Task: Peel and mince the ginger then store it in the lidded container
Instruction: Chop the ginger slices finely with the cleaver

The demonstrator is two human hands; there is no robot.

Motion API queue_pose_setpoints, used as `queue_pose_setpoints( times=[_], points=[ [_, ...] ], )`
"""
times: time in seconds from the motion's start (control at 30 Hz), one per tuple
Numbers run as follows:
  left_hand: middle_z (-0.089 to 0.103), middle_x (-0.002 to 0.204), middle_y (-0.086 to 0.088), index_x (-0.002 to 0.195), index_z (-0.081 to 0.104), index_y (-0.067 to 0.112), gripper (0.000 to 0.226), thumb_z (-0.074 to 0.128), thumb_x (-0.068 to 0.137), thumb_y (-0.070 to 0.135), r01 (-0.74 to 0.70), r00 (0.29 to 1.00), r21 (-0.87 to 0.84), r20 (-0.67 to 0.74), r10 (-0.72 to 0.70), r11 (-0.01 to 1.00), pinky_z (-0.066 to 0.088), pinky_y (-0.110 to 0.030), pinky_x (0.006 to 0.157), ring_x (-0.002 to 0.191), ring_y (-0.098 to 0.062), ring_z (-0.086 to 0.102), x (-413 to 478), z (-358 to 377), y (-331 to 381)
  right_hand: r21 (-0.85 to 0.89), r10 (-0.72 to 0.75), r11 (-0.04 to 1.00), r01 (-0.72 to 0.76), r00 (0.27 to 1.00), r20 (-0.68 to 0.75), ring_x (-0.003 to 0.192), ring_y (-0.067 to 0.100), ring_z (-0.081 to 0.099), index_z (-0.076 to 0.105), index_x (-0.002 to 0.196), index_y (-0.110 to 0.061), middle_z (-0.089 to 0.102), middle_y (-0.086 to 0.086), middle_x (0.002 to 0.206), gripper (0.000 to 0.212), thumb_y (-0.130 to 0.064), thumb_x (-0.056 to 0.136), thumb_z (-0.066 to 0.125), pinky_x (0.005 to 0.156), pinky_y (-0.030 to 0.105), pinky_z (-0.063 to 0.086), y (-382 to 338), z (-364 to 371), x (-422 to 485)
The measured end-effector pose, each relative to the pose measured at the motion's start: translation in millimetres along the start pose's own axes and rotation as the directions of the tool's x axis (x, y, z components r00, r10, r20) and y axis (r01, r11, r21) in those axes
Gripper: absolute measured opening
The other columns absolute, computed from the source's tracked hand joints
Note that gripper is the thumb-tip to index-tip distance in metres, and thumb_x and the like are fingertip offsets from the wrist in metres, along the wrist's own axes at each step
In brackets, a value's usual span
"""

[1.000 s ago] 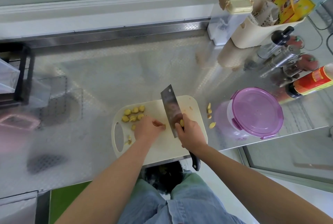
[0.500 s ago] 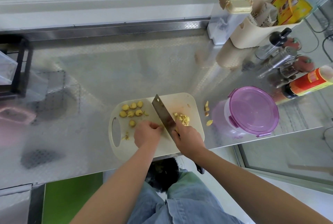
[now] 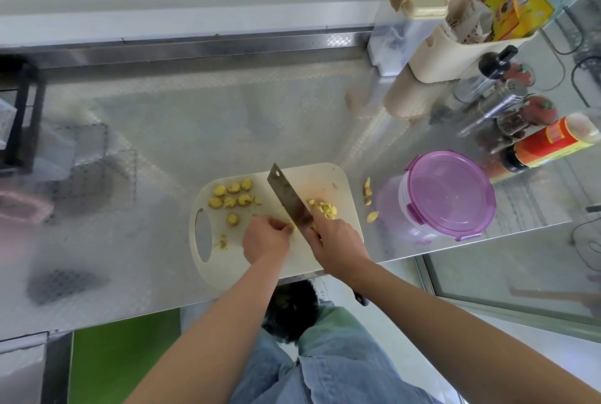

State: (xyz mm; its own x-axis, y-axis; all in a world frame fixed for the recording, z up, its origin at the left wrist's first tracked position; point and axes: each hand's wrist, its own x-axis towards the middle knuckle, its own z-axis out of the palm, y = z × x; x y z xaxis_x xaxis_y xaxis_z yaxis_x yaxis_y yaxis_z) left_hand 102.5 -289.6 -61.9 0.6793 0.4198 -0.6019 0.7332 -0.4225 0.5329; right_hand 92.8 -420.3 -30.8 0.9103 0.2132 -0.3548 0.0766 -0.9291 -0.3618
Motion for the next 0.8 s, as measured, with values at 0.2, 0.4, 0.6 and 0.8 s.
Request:
queue_pose_setpoints(
  times=[0.2,0.4,0.6,0.8],
  points=[
    [0.067,0.078,0.007,0.077,0.074,0.025,0.006,0.076,0.079,0.031,0.005,1.0,-0.018,0.018,-0.005,1.0,0.04,-0.025,0.066,0.077,-0.017,0.058,0.4,-0.6,-0.5,-0.028,0.016,0.999,-0.015,0.999,0.04,0.064,0.028,0.047,0.044,0.107,-0.014,0.047,0.004,0.071,0.019,-0.03,0.101,0.036,0.057,0.032,0.032,-2.6,0.9,-0.8],
    [0.068,0.075,0.004,0.068,0.067,0.027,0.014,0.075,0.079,0.028,0.028,0.997,-0.025,0.068,-0.026,0.999,0.037,-0.024,0.062,0.077,-0.017,0.062,2.3,-3.5,1.7,-0.011,0.029,1.0,-0.028,0.996,0.084,0.065,0.027,0.046,0.038,0.098,-0.017,0.046,0.004,0.073,0.011,-0.027,0.101,0.035,0.059,0.033,0.033,-5.0,0.6,-2.2],
    [0.07,0.072,0.002,0.069,0.07,0.023,0.01,0.076,0.076,0.027,0.04,0.995,-0.047,0.093,-0.036,0.998,0.037,-0.023,0.056,0.077,-0.018,0.065,4.0,-5.8,2.3,-0.063,0.057,0.997,-0.049,0.99,0.129,0.073,0.031,0.054,0.04,0.112,-0.012,0.058,0.009,0.085,0.015,-0.021,0.101,0.035,0.063,0.035,0.039,-10.4,7.2,3.6],
    [0.07,0.072,0.003,0.069,0.072,0.023,0.012,0.077,0.075,0.031,0.06,0.994,-0.041,0.089,-0.056,0.997,0.039,-0.023,0.058,0.076,-0.016,0.066,3.8,-7.1,3.0,0.039,0.068,0.997,-0.07,0.996,0.058,0.079,0.035,0.059,0.041,0.121,-0.011,0.061,0.013,0.088,0.025,-0.025,0.102,0.035,0.063,0.035,0.04,-11.2,7.5,10.5]
  ],
)
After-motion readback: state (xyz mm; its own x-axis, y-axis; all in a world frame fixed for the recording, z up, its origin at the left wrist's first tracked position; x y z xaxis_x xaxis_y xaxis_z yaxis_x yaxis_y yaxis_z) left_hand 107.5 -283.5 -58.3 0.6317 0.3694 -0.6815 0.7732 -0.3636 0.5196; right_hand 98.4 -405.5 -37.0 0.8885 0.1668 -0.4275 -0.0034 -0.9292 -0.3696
